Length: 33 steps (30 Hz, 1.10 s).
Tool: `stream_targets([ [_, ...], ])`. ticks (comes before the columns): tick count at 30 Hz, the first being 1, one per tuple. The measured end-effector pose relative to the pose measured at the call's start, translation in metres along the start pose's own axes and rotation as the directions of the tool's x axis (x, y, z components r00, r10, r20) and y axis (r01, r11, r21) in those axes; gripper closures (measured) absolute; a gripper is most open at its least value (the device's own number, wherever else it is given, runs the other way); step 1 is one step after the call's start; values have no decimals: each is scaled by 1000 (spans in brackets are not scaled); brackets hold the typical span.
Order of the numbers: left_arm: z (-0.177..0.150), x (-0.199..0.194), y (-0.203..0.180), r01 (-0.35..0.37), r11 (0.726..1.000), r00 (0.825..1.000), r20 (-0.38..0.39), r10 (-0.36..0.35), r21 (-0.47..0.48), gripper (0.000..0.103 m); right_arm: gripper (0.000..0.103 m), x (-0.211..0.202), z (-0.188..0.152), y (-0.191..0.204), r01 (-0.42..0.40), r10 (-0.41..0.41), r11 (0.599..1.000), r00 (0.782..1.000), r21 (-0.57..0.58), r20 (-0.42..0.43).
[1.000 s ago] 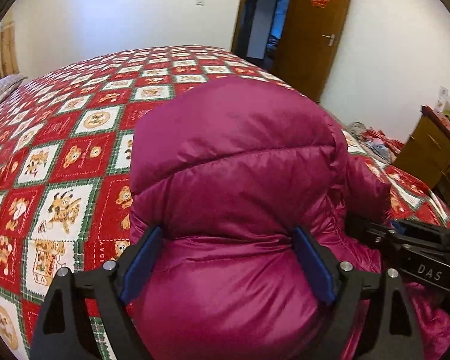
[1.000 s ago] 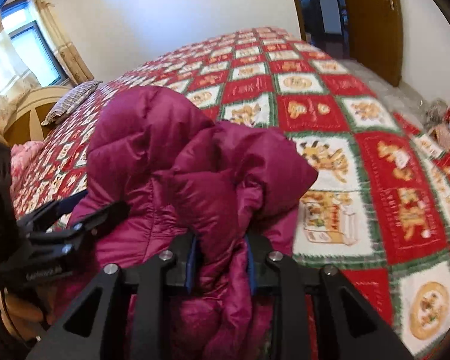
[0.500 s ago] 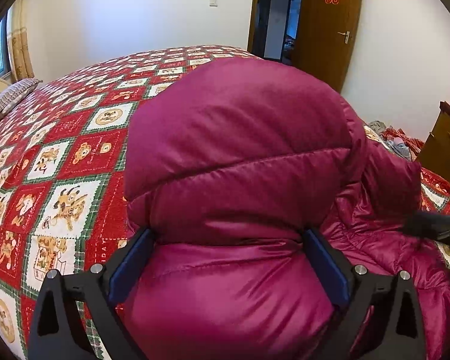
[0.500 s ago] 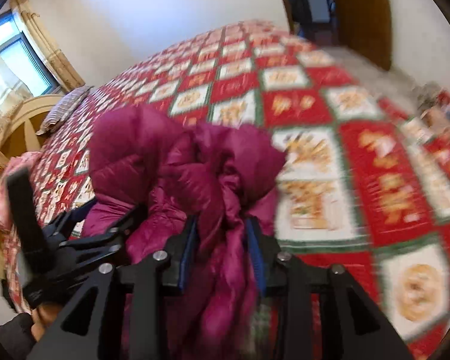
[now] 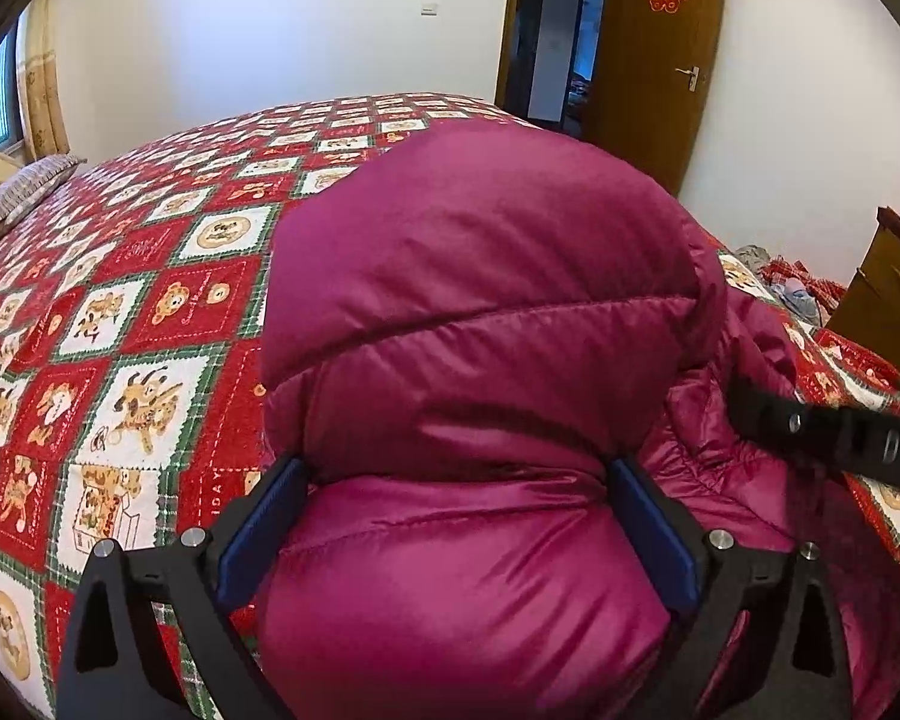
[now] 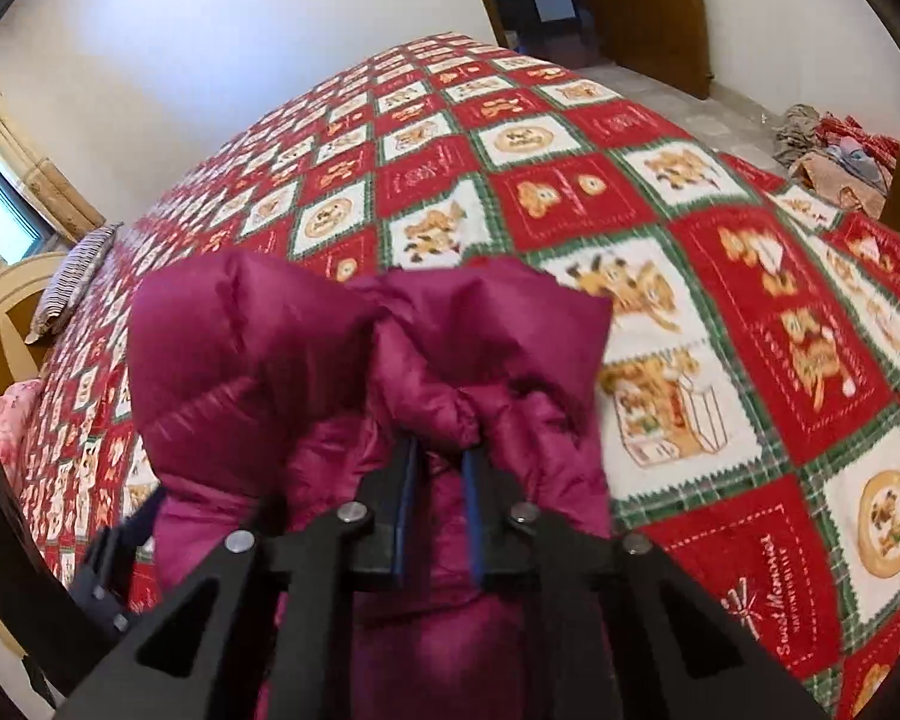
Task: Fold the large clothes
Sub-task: 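Lift the folded jacket with both grippers and carry it across the bed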
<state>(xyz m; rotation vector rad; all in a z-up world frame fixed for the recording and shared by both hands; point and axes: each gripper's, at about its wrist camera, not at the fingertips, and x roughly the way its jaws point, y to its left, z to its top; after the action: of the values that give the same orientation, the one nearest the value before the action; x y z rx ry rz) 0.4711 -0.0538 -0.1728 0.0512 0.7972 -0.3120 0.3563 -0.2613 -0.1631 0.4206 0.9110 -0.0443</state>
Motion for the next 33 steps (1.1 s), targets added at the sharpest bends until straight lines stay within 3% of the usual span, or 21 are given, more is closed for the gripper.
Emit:
stream_targets([
  [4, 0, 0, -4, -5, 1000, 1000, 3, 5, 25, 2, 93, 3, -21, -21, -76, 73, 997, 995, 35, 65],
  [8, 0, 2, -7, -4, 999, 1000, -3, 4, 42, 1, 95, 7, -36, -41, -185, 169, 975, 977, 123, 130],
  [14, 3, 4, -7, -4, 998, 999, -42, 7, 60, 1, 95, 4, -24, -22, -69, 68, 998, 994, 10, 86],
  [18, 6, -18, 10, 81, 996, 994, -72, -78, 39, 1, 90, -10, -21, -17, -59, 60, 998, 997, -15, 46],
  [19, 6, -25, 18, 99, 995, 993, -63, -98, 12, 1, 87, -18, -21, -16, -58, 59, 998, 997, -30, 42],
  [21, 7, -42, 43, 145, 988, 988, -46, -148, -56, 1, 67, -35, -21, -16, -62, 64, 997, 997, -41, 49],
  [22, 8, -49, 53, 165, 983, 985, -35, -168, -79, 1, 37, -44, -22, -17, -60, 63, 997, 996, -43, 63],
  [23, 9, -56, 62, 185, 978, 982, -18, -187, -98, 1, 20, -54, -24, -17, -53, 57, 998, 995, -45, 85],
  [26, 12, -76, 93, 222, 962, 975, 57, -216, -158, 1, 18, -71, -25, -20, -70, 76, 996, 988, -49, 136],
  [29, 10, -70, 111, 271, 929, 962, 61, -264, -254, 1, 18, -53, -17, -24, -107, 109, 994, 988, -21, 106],
  [33, -5, -42, 103, 375, 870, 921, 21, -389, -320, 1, 18, -16, -20, -26, -146, 146, 989, 989, -8, 25],
])
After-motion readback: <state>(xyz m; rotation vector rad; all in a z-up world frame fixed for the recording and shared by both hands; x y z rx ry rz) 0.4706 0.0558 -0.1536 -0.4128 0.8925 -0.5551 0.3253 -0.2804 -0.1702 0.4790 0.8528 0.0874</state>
